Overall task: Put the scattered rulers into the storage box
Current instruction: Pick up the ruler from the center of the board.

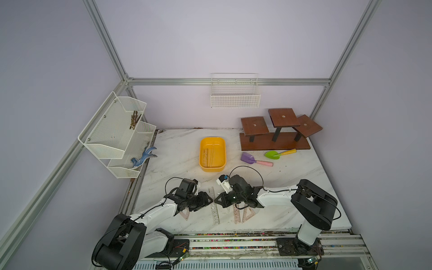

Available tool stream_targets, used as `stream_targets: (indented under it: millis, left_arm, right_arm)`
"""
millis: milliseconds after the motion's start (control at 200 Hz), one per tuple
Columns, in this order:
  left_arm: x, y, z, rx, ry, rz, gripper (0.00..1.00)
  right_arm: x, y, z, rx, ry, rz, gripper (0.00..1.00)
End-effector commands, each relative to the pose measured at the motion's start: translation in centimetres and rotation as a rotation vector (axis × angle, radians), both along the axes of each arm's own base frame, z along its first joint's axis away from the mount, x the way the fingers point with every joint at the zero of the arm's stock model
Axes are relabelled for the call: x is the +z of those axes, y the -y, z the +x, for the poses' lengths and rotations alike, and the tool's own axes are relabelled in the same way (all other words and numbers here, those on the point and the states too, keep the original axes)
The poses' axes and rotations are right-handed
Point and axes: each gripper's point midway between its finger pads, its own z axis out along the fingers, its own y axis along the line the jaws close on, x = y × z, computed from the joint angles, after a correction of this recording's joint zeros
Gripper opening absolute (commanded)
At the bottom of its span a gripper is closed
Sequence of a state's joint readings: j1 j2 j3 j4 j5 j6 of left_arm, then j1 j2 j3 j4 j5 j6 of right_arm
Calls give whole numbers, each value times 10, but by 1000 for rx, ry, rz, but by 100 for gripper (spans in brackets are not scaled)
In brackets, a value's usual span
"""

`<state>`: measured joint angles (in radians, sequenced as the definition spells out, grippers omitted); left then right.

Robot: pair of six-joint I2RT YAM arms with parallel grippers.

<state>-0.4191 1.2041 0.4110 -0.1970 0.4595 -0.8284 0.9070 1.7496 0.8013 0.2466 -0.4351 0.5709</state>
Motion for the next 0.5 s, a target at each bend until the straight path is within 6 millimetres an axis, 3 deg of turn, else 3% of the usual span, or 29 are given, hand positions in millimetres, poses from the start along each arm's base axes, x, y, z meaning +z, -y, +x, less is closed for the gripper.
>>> stream_targets:
  millis: [0, 495]
  left_arm:
    - [0, 1, 3, 5, 1, -11, 56]
    - [-10, 1, 2, 7, -30, 2, 62]
  right_arm:
    - [-3, -8, 8, -2, 13, 23, 5]
    - [-26, -5, 8, 0, -28, 4, 4]
